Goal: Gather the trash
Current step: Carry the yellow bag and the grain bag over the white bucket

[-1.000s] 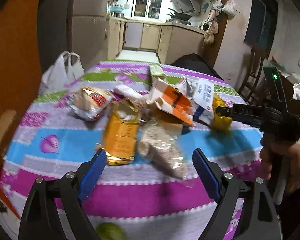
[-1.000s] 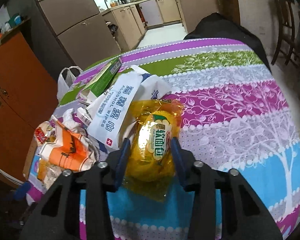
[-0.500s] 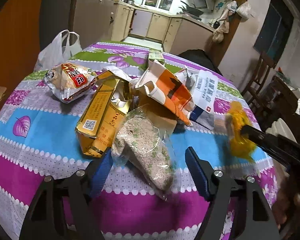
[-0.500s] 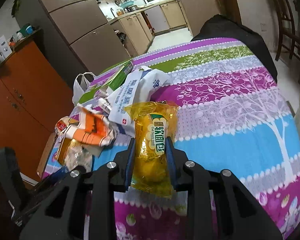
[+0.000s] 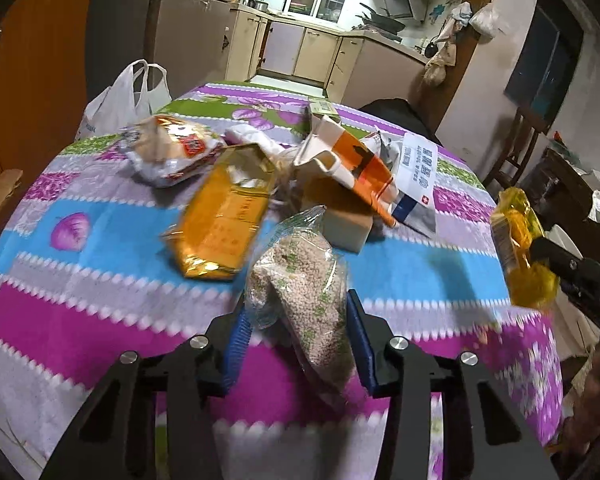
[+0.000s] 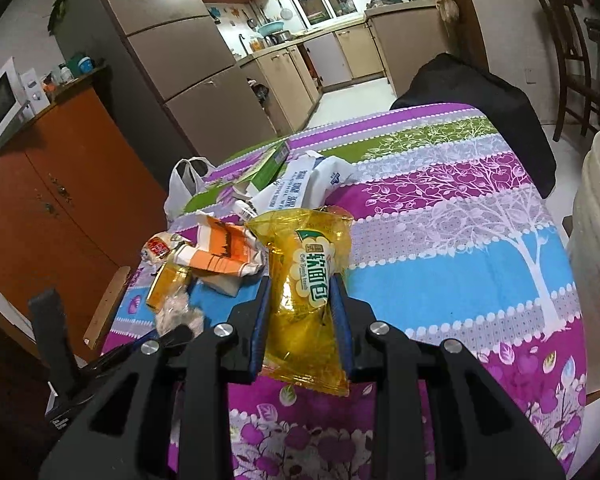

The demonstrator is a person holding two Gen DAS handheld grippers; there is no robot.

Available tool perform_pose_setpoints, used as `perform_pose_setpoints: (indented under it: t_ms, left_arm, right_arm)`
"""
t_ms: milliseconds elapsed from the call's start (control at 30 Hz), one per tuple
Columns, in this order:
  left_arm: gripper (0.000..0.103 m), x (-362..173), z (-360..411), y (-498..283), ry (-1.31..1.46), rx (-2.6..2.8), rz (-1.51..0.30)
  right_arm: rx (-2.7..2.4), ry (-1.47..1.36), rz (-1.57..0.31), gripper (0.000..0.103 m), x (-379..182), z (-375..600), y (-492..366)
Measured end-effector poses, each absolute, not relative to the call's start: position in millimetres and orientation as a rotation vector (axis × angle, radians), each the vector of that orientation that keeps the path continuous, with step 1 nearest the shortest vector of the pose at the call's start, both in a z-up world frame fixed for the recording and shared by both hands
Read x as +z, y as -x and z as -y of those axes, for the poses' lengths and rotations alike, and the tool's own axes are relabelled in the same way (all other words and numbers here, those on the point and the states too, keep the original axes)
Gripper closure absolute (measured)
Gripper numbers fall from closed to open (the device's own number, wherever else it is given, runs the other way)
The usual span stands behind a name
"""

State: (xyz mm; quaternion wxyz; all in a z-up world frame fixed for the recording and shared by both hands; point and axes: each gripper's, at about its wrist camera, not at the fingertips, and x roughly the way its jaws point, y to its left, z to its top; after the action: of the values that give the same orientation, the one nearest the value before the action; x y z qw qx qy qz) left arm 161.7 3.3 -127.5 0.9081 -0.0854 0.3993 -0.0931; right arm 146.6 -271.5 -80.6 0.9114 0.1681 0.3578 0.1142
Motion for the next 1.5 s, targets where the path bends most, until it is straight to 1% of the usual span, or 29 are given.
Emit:
perform_pose_setpoints:
  t_ms: [200,300,400,633,833,1000,1133,1300,1433,1500]
  left_arm:
    - [0.057,-101.0,-15.4,-125.9,0.131,-0.234,-0.719]
    - [0.057,-81.8,-10.8,-115.4,0.102,-0.257,-0.649]
    - [0.057,-61.8,3.3,-115.4,0.075,-0.292,-0.616]
    - [0.057,-21.4,68.6,-145.0,0.044,-0.458,-0.611]
    - [0.057,17.3,167.6,-167.2,-0.049,-0.654,-0.577]
    - [0.057,39.6,273.8,-185.2,-0.185,-0.862,-0.574]
    - [0.057,40.4,359.6,-202.1,-0.304,-1.021,-0.631]
    - [0.057,19.3,460.6,-219.4,-0.522,-1.171,-0.715]
    - [0.057,-6.5,511.5,-233.4,-0.606,-1.24,-0.823]
    - [0.057,-25.5,524.4,-241.9,-0.648,-1.251,-0.866]
  right_arm:
    - [0.252,-0.328,-0.724,0.076,-75.4,265.1,-133.8]
    - [0.255,-0.315,-0.712,0.076,-71.0,263.0,-127.0]
    - [0.246,-0.299,-0.689,0.076,-60.5,266.2,-118.2]
    - [0.155,-0.273,-0.592,0.076,-13.8,311.4,-88.1]
    - [-0.009,-0.25,-0.567,0.076,31.9,379.9,-61.8]
    - [-0.197,-0.194,-0.667,0.076,57.8,451.8,-54.4]
    - [-0.268,-0.219,-0.831,0.076,56.5,511.1,-63.9]
    - [-0.298,-0.262,-0.991,0.076,47.0,566.0,-79.5]
    - [-0.287,-0.294,-1.107,0.076,22.6,589.9,-94.0]
    - [-0.284,-0.329,-1.14,0.076,6.0,596.1,-101.1]
